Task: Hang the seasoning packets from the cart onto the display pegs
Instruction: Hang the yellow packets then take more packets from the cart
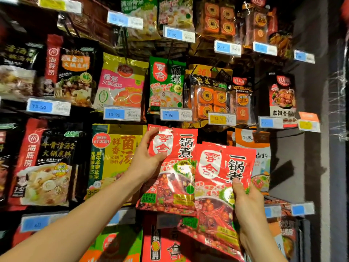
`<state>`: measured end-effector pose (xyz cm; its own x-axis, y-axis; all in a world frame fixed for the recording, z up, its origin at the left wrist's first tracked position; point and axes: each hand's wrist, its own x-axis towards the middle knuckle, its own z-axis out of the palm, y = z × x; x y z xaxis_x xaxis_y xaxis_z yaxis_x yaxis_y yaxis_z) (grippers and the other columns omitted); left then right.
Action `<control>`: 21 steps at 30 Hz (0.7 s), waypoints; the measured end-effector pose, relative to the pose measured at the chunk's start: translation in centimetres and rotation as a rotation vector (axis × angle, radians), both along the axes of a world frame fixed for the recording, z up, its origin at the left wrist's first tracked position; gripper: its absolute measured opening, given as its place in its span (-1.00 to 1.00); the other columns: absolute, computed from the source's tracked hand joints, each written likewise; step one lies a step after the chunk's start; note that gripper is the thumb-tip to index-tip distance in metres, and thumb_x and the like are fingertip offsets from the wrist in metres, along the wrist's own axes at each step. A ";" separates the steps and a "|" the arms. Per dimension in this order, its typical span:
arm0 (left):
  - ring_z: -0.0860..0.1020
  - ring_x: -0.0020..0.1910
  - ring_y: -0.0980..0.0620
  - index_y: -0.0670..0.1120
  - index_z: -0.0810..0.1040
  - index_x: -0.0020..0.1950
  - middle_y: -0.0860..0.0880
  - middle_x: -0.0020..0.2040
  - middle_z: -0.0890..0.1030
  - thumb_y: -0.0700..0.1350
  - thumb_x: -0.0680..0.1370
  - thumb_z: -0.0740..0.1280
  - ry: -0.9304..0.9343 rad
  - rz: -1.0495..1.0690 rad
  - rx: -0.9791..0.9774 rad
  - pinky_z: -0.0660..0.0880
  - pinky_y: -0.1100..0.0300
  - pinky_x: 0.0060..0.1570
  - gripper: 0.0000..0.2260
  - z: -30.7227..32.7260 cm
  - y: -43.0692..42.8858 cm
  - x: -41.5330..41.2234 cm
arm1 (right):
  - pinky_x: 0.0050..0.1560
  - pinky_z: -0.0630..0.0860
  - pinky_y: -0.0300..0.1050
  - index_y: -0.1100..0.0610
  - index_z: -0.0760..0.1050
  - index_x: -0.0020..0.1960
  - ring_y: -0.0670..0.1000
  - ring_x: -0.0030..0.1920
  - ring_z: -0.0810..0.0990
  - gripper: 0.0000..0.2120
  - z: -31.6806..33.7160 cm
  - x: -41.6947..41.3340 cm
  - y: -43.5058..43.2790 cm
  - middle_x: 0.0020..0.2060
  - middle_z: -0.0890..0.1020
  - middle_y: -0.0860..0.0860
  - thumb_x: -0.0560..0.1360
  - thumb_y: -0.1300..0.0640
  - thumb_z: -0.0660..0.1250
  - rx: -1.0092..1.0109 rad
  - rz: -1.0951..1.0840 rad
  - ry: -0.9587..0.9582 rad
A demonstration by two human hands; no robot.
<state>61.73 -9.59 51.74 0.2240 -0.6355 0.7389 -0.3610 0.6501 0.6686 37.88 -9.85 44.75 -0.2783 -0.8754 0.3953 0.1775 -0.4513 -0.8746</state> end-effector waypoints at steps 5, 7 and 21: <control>0.54 0.32 0.03 0.08 0.40 0.50 0.00 0.40 0.53 -0.31 0.55 0.45 -0.015 0.069 0.006 0.47 0.11 0.35 -0.41 1.9 -1.1 0.9 | 0.28 0.53 0.34 -0.01 0.52 0.24 0.18 0.17 0.66 -0.60 -0.5 -0.8 -0.6 0.16 0.69 0.05 0.58 -0.26 0.32 0.010 -0.050 0.000; 0.55 0.30 0.05 0.04 0.38 0.54 0.00 0.38 0.54 -0.30 0.55 0.45 -0.041 0.105 0.013 0.47 0.26 0.25 -0.40 2.5 -1.3 0.9 | 0.33 0.48 0.37 -0.03 0.38 0.46 0.20 0.33 0.58 -0.06 -2.1 -1.4 -3.0 0.35 0.59 0.02 0.27 -0.60 0.32 0.020 -0.084 -0.015; 0.48 0.31 0.10 -0.08 0.26 0.62 -0.04 0.56 0.36 -0.34 0.58 0.39 -0.181 0.194 0.168 0.34 0.64 -0.22 -0.35 4.3 -3.1 1.3 | 0.10 0.63 0.28 -0.05 0.51 0.08 0.18 -0.04 0.73 -0.90 0.2 -2.2 -0.7 -0.04 0.74 0.08 0.71 0.04 0.22 -0.020 -0.015 0.011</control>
